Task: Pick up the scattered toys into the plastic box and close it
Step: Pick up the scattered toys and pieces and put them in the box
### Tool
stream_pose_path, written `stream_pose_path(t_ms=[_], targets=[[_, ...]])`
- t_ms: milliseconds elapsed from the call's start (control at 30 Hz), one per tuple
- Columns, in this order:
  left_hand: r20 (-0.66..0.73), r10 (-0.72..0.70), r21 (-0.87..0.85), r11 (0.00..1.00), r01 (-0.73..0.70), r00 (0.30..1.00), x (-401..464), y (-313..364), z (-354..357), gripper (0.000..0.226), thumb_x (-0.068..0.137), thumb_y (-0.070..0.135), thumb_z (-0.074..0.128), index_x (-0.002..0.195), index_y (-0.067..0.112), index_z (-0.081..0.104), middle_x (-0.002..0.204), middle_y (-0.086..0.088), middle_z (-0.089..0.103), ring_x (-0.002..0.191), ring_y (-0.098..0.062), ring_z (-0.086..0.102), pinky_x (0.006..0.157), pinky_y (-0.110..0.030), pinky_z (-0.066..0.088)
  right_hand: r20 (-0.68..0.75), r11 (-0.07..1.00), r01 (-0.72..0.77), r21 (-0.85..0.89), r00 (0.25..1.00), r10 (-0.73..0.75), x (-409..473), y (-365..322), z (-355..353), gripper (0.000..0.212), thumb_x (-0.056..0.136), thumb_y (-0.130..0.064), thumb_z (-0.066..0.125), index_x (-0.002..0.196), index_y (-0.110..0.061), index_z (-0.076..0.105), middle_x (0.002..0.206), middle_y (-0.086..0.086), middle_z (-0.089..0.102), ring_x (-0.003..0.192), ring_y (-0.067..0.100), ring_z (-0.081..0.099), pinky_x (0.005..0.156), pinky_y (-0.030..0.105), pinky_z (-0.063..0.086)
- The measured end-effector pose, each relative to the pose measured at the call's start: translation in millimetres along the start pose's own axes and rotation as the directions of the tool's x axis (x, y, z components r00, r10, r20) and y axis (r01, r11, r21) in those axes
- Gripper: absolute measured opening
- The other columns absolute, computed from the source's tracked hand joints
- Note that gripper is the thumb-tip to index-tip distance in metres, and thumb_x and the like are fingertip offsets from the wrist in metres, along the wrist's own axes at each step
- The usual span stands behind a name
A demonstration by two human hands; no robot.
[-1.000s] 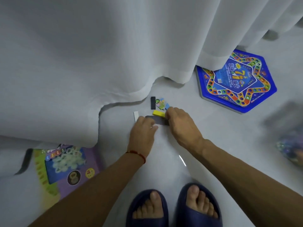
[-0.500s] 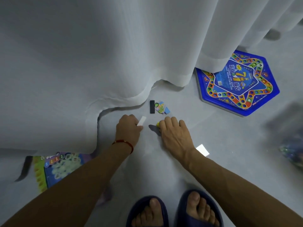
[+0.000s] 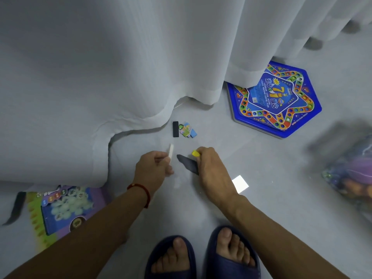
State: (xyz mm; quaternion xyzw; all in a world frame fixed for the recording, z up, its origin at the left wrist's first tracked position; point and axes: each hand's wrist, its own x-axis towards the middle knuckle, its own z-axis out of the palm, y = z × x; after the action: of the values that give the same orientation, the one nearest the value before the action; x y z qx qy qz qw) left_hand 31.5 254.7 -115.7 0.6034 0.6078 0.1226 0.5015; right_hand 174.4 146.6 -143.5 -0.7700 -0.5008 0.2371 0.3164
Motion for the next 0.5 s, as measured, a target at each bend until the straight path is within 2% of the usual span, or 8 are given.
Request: stream_pose_path(t_ms=[33,100,167,233,300,367,433,500], targets=[[-0.002,-0.012,-0.015,1.000,0.012,1.000,0.4,1.6,-1.7,0.017,0.093,0.013,0.059,0.108,0.007,0.065,0.068,-0.007,0.071,0.068,-0.020,0.069,0.079,-0.037,0.059,0.004,0.985,0.076,-0.155,0.997,-0.076,-5.2,3.5,7.6,0.030,0.102,-0.032,0.034,0.114,-0.011,0.052,0.094,0.005,0.050,0.076,0.023,0.047,0.067,0.037,0.042],[-0.004,-0.014,-0.036,0.999,0.014,1.000,-0.4,5.3,-3.9,0.019,0.093,0.013,0.059,0.110,0.007,0.065,0.067,-0.007,0.071,0.069,-0.021,0.069,0.083,-0.041,0.058,0.042,0.917,0.093,-0.387,0.996,-0.083,-7.2,10.3,19.5,0.026,0.102,-0.024,0.034,0.114,-0.011,0.053,0.090,0.004,0.050,0.070,0.023,0.045,0.058,0.036,0.038],[-0.002,-0.017,-0.073,0.997,0.017,1.000,-3.3,9.7,-4.8,0.020,0.093,0.013,0.060,0.110,0.005,0.065,0.068,-0.008,0.072,0.069,-0.021,0.068,0.086,-0.043,0.057,0.070,0.857,0.102,-0.506,0.995,-0.077,-6.0,13.2,25.4,0.027,0.101,-0.030,0.037,0.108,-0.013,0.055,0.085,0.003,0.051,0.064,0.021,0.046,0.051,0.034,0.035],[0.002,-0.017,-0.078,0.997,0.017,1.000,-6.6,14.9,-3.8,0.018,0.092,0.013,0.061,0.109,0.007,0.065,0.069,-0.008,0.072,0.071,-0.022,0.069,0.087,-0.044,0.057,0.095,0.776,0.144,-0.614,0.990,-0.108,-4.6,14.6,27.9,0.016,0.095,-0.023,0.050,0.105,-0.013,0.057,0.082,0.004,0.049,0.059,0.020,0.042,0.043,0.032,0.034],[0.006,-0.003,-0.082,0.997,0.003,1.000,-10.0,20.2,-1.9,0.014,0.092,0.012,0.061,0.105,0.010,0.064,0.069,-0.008,0.072,0.071,-0.022,0.070,0.087,-0.043,0.057,0.169,0.713,0.181,-0.677,0.982,-0.090,-3.2,16.0,29.9,0.028,0.093,-0.014,0.045,0.118,-0.016,0.056,0.084,0.004,0.044,0.063,0.021,0.037,0.044,0.032,0.028],[0.013,0.003,-0.092,0.996,-0.002,1.000,-12.3,24.8,0.3,0.013,0.092,0.012,0.061,0.105,0.012,0.064,0.070,-0.007,0.072,0.071,-0.021,0.070,0.087,-0.043,0.057,0.208,0.673,0.203,-0.712,0.975,-0.074,-0.5,14.7,28.1,0.037,0.093,-0.012,0.038,0.125,-0.022,0.054,0.085,0.003,0.038,0.068,0.021,0.034,0.046,0.032,0.023],[0.015,0.003,-0.105,0.994,-0.001,1.000,-13.9,27.3,1.6,0.013,0.091,0.013,0.061,0.104,0.012,0.064,0.069,-0.007,0.072,0.071,-0.021,0.070,0.088,-0.044,0.056,0.196,0.680,0.201,-0.705,0.977,-0.086,1.1,11.9,25.4,0.027,0.093,-0.014,0.044,0.115,-0.021,0.058,0.083,0.003,0.039,0.067,0.021,0.035,0.043,0.031,0.023],[0.026,0.006,-0.112,0.994,-0.003,1.000,-17.7,30.1,3.3,0.013,0.091,0.013,0.061,0.104,0.011,0.065,0.068,-0.007,0.072,0.070,-0.020,0.070,0.089,-0.045,0.056,0.168,0.700,0.207,-0.683,0.978,-0.126,1.1,13.5,22.4,0.008,0.088,-0.016,0.058,0.095,-0.014,0.055,0.080,0.003,0.043,0.063,0.020,0.039,0.038,0.029,0.025]])
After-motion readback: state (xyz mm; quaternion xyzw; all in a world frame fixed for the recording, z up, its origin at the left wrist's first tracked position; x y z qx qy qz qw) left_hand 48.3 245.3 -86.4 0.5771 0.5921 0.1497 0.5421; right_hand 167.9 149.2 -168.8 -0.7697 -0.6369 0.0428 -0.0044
